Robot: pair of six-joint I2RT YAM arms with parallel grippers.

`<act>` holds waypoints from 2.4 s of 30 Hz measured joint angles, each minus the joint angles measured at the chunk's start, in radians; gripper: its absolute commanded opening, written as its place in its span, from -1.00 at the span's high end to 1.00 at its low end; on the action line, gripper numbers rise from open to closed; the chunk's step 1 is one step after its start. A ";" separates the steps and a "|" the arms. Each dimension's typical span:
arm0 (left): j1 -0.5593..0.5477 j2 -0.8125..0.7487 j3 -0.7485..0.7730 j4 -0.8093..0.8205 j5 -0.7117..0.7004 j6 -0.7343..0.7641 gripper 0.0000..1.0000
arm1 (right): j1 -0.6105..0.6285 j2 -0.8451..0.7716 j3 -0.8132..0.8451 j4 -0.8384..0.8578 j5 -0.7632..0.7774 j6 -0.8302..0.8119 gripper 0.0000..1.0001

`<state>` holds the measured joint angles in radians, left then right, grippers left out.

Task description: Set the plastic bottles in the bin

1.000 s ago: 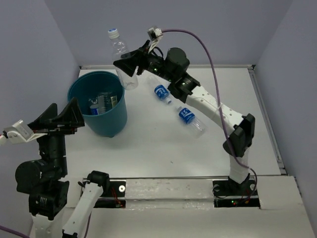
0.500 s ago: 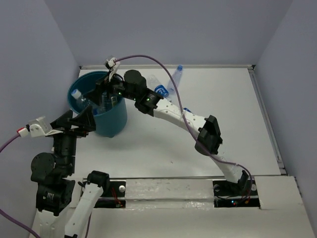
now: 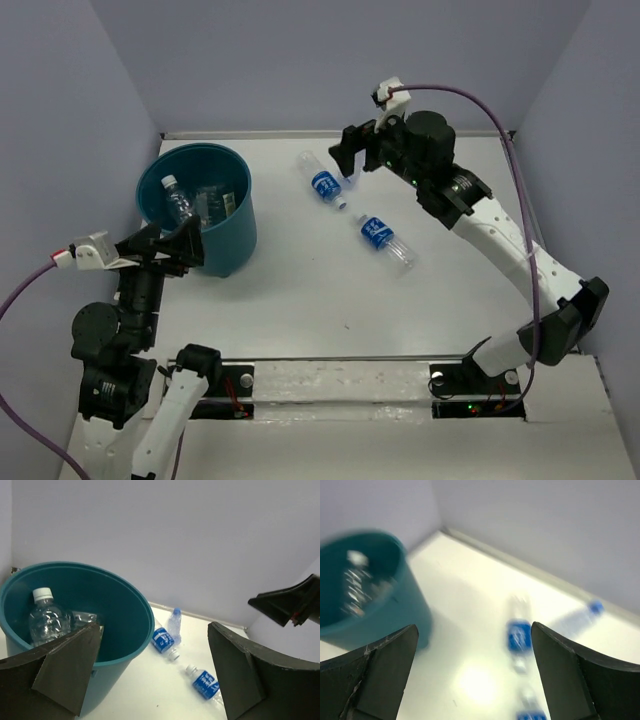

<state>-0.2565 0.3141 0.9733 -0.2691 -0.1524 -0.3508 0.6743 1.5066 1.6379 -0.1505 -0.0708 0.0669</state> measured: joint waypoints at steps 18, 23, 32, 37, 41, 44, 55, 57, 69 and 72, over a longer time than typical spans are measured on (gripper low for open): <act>-0.006 -0.033 -0.155 0.011 0.065 0.013 -0.98 | -0.216 0.296 -0.143 -0.579 0.145 -0.171 -0.99; -0.009 -0.047 -0.162 0.011 0.065 0.013 -0.98 | -0.215 0.445 -0.124 -0.605 0.077 -0.180 -0.89; -0.013 -0.063 -0.161 0.011 0.065 0.028 -0.98 | -0.214 0.496 -0.093 -0.621 0.013 -0.167 0.03; -0.017 -0.063 -0.161 0.012 0.064 0.031 -0.98 | -0.177 0.272 -0.087 -0.612 -0.028 -0.135 0.03; -0.017 -0.059 -0.161 0.047 0.075 0.022 -0.98 | -0.089 0.097 -0.002 -0.521 -0.128 -0.068 0.03; -0.017 -0.040 -0.141 0.071 0.097 0.006 -0.98 | 0.011 0.060 0.154 -0.344 -0.244 0.018 0.00; -0.023 -0.040 0.097 0.063 0.037 -0.010 -0.98 | 0.255 0.596 0.823 0.241 -0.392 0.279 -0.12; -0.029 -0.047 0.151 0.064 0.008 -0.006 -0.98 | 0.270 0.683 0.844 0.284 -0.379 0.302 -0.20; -0.050 -0.051 0.196 0.088 -0.024 0.010 -0.98 | 0.277 0.891 0.845 0.210 -0.248 0.255 -0.95; -0.050 -0.025 0.186 0.091 0.001 -0.005 -0.98 | 0.276 0.848 0.845 0.201 -0.226 0.227 -0.93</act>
<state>-0.3069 0.2890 1.1591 -0.1780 -0.1516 -0.3553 0.9501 2.3550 2.4828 0.0505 -0.2970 0.2939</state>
